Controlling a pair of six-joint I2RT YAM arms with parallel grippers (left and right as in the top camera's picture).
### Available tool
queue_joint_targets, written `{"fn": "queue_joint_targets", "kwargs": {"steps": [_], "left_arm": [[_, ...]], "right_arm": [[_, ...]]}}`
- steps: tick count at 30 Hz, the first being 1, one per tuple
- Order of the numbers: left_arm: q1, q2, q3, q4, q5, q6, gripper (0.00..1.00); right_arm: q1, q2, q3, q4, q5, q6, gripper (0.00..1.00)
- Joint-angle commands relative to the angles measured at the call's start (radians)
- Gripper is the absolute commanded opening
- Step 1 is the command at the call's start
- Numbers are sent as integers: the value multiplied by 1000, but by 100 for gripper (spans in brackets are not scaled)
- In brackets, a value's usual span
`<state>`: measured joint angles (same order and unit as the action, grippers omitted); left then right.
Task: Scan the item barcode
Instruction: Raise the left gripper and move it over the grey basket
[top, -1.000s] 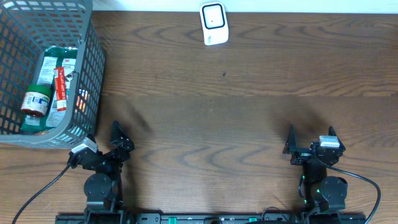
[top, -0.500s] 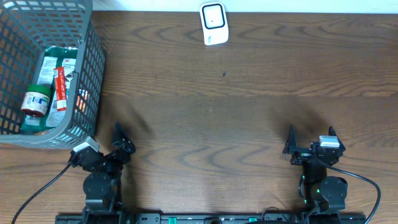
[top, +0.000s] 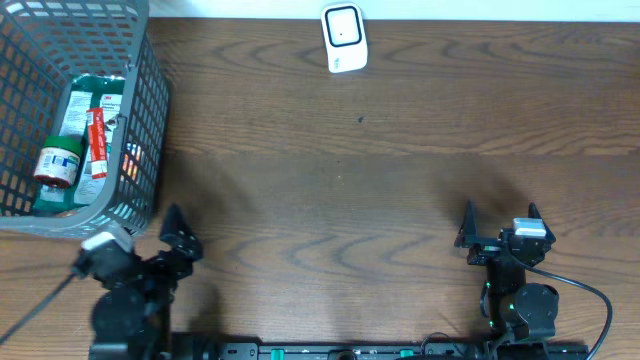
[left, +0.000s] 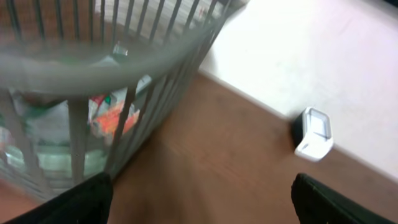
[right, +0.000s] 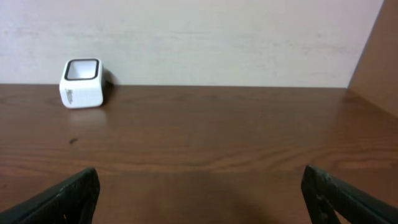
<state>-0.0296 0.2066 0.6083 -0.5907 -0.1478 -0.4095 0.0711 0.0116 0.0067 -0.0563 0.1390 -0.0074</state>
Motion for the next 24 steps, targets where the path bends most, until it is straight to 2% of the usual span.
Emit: {"fn": "queue_joint_targets", "kwargs": {"steps": [1,10,14,18,21,22,24], "left_arm": [[2,180,248,-105,39,17,92],[2,781,980,-562,65,165,93],[2,1026,1255,-722,65,170,92],[2,1176,1375,-752,57,198,93],[2,1233,1379,-741,56,199,92],[2,1252,1379,-745,59,199,98],[2,1275,1379,-736,59,199,98]], "right_arm": [[-13,-3,-1,-1,13,14,99],[-13,-3,-1,-1,13,14,99],[-13,-3,-1,-1,13,14,99],[-13,-3,-1,-1,13,14,99],[-13,-3,-1,-1,13,14,99],[-13,-3,-1,-1,13,14,99],[-13,-3,-1,-1,13,14,99]]}}
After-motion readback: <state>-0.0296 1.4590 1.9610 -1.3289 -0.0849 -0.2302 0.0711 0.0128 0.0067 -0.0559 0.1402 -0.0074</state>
